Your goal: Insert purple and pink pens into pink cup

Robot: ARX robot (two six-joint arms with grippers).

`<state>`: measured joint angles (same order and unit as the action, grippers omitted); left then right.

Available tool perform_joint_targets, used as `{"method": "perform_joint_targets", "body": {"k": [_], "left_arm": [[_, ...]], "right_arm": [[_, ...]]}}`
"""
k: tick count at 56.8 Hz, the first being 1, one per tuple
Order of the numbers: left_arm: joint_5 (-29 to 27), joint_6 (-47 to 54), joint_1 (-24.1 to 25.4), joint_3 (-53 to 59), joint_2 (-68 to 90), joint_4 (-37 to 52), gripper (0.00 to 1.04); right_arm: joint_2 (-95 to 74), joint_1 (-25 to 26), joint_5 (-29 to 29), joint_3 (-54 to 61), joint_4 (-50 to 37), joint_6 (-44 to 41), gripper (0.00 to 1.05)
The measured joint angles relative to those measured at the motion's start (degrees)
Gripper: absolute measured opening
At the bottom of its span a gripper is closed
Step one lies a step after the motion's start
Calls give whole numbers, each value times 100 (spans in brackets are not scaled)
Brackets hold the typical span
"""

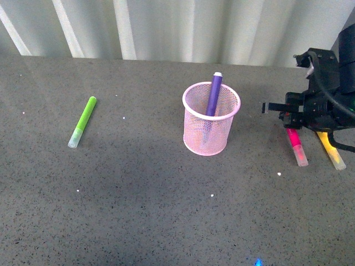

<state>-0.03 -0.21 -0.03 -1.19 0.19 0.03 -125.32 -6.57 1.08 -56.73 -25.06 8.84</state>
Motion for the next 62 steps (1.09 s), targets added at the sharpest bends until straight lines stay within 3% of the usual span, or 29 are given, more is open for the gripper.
{"method": "perform_joint_targets", "body": {"k": [14, 20, 31, 52, 62], "left_arm": [[0, 0, 0, 0, 0, 0, 98], [0, 0, 0, 0, 0, 0, 98], [0, 0, 0, 0, 0, 0, 98], [0, 0, 0, 0, 0, 0, 98], [0, 0, 0, 0, 0, 0, 98]], "right_arm": [[1062, 155, -398, 802, -1687, -439, 12], [1950, 48, 72, 1241, -3023, -570, 12], [2238, -562, 601, 1484, -4411, -894, 12], [835, -1572, 1154, 953, -4894, -918, 12], [282, -1735, 1169, 629, -4962, -758, 12]]}}
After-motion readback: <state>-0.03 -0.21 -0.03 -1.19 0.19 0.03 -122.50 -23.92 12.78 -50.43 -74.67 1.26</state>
